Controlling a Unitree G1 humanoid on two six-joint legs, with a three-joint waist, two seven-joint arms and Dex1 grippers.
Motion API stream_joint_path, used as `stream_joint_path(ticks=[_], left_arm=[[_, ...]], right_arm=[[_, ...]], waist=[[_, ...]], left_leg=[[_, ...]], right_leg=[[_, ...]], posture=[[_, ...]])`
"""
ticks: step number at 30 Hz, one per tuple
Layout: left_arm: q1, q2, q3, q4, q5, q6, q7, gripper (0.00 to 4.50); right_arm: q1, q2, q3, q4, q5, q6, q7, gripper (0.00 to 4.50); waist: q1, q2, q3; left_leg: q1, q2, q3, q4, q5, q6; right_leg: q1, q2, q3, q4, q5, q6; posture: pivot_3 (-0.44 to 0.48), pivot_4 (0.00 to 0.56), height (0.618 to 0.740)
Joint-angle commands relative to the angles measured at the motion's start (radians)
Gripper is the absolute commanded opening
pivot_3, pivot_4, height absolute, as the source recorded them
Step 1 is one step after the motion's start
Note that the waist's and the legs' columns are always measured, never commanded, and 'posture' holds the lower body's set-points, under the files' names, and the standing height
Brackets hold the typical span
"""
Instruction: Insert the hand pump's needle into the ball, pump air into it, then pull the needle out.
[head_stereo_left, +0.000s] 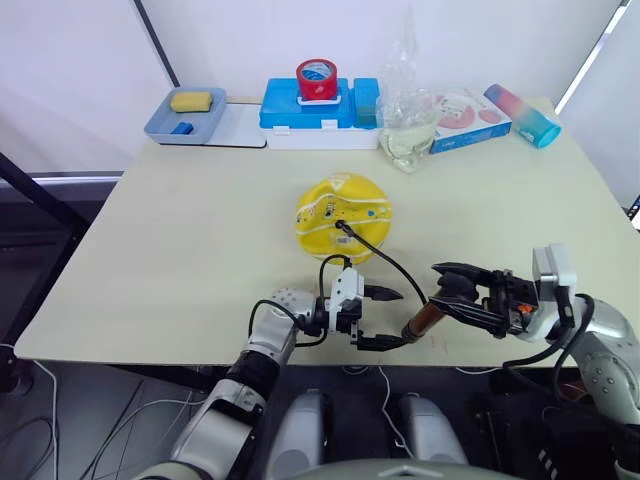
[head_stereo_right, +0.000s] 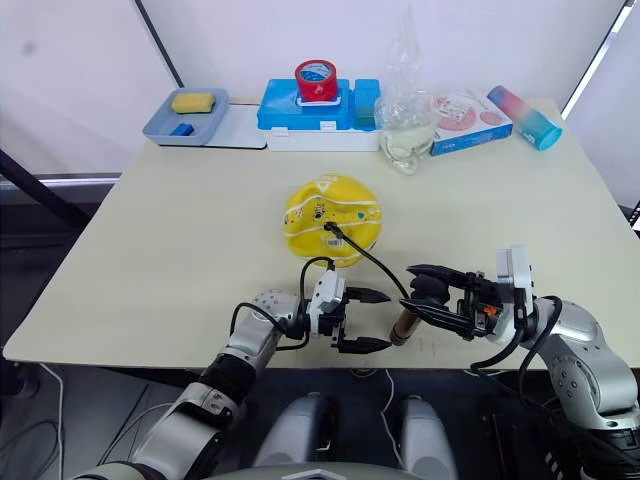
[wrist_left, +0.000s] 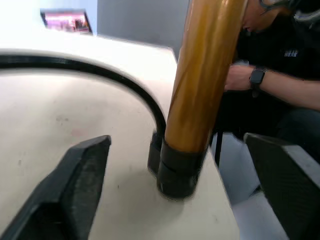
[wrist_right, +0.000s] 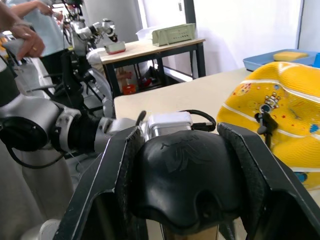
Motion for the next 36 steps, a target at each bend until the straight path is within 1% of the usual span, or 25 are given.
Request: stream_joint_path(ticks=[1,5,9,15,19,27,33,34,35,36], left_arm=[[0.002,0.014,-0.025,-0.074,0.016,0.042,0.010,4.44],[0.020,0.023,-0.072,-0.142,0.067,0.098,0.060,4.44],[0.022,0.016,-0.104,-0.151,0.105,0.120,0.107,4.44],[0.012,-0.026,-0.106,-0.112,0.125,0.112,0.181,4.44],[0.001,-0.045,-0.109,-0.065,0.146,0.075,0.215,4.44],[-0.024,-0.085,-0.106,0.014,0.173,0.027,0.259,4.44],[-0.025,-0.112,-0.093,0.041,0.163,0.018,0.266,4.44],[-0.026,-0.114,-0.091,0.045,0.163,0.017,0.267,3.92],[-0.026,-0.117,-0.088,0.048,0.161,0.020,0.268,3.86],[-0.027,-0.119,-0.086,0.051,0.161,0.019,0.269,3.28]], right_arm=[[0.003,-0.007,-0.033,-0.046,0.011,-0.032,0.001,1.96],[0.018,-0.010,-0.027,-0.081,-0.006,-0.025,-0.041,1.96],[0.025,-0.012,-0.022,-0.110,-0.026,-0.010,-0.096,1.96],[0.029,-0.015,-0.019,-0.143,-0.023,0.020,-0.156,1.96],[0.033,-0.011,-0.024,-0.157,-0.014,0.035,-0.184,1.96],[0.034,0.000,-0.013,-0.173,-0.012,0.041,-0.209,1.96],[0.039,0.005,-0.008,-0.166,-0.019,0.031,-0.203,1.96],[0.041,0.006,-0.006,-0.164,-0.022,0.027,-0.200,1.96],[0.042,0.006,-0.006,-0.163,-0.024,0.026,-0.199,1.96],[0.043,0.007,-0.006,-0.163,-0.025,0.025,-0.199,1.96]], waist=[[0.000,0.000,0.000],[0.001,0.000,0.000],[0.000,0.000,0.000],[0.000,0.000,0.000],[0.000,0.000,0.000],[0.000,0.000,0.000],[0.000,0.000,0.000],[0.000,0.000,0.000],[0.000,0.000,0.000],[0.000,0.000,0.000]], left_leg=[[0.000,0.000,0.000,0.000,0.000,0.000],[0.000,0.000,0.000,0.000,0.000,0.000],[0.000,0.000,0.000,0.000,0.000,0.000],[0.000,0.000,0.000,0.000,0.000,0.000],[0.000,0.000,0.000,0.000,0.000,0.000],[0.000,0.000,0.000,0.000,0.000,0.000],[0.000,0.000,0.000,0.000,0.000,0.000],[0.000,0.000,0.000,0.000,0.000,0.000],[0.000,0.000,0.000,0.000,0.000,0.000],[0.000,0.000,0.000,0.000,0.000,0.000]], right_leg=[[0.000,0.000,0.000,0.000,0.000,0.000],[0.000,0.000,0.000,0.000,0.000,0.000],[0.000,0.000,0.000,0.000,0.000,0.000],[0.000,0.000,0.000,0.000,0.000,0.000],[0.000,0.000,0.000,0.000,0.000,0.000],[0.000,0.000,0.000,0.000,0.000,0.000],[0.000,0.000,0.000,0.000,0.000,0.000],[0.000,0.000,0.000,0.000,0.000,0.000],[0.000,0.000,0.000,0.000,0.000,0.000],[0.000,0.000,0.000,0.000,0.000,0.000]], posture=[[0.000,0.150,0.739],[0.000,0.150,0.739],[0.000,0.150,0.739],[0.000,0.150,0.739],[0.000,0.150,0.739],[0.000,0.150,0.739],[0.000,0.150,0.739],[0.000,0.150,0.739],[0.000,0.150,0.739],[0.000,0.150,0.739]])
